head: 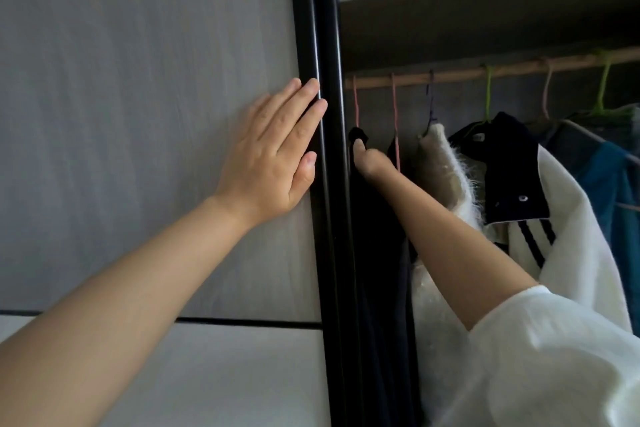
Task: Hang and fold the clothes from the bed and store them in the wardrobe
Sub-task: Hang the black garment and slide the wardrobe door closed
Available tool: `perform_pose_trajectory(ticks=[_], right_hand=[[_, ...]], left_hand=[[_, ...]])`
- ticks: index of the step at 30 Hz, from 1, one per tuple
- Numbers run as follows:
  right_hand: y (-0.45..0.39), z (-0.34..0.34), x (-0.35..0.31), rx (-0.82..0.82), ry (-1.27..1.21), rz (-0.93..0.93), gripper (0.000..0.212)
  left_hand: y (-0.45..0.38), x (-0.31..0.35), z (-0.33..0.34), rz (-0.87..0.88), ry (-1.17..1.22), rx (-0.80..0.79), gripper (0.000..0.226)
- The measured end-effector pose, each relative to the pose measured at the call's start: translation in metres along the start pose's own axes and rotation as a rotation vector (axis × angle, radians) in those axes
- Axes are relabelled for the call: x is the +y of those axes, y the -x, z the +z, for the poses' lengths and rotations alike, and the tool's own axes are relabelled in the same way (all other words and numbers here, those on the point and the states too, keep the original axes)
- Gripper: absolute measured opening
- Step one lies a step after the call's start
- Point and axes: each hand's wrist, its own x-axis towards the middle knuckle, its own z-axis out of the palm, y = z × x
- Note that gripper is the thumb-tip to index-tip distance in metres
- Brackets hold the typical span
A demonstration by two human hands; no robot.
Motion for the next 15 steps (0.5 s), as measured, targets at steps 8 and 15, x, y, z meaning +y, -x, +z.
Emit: perform_pose_trajectory(ticks=[8,15], right_hand=[[0.078,-0.005,0.083,-0.139,0.725,-0.099,0.036],[0.133,-0.026,0.124,-0.174,1.281,-0.199,0.038]], left_hand=[[0.054,0.033,-0.007,-0.052,-0.003,-0.099,0.048],[0.089,0.048,-0.023,-0.069,0.000,-0.280,0.051]])
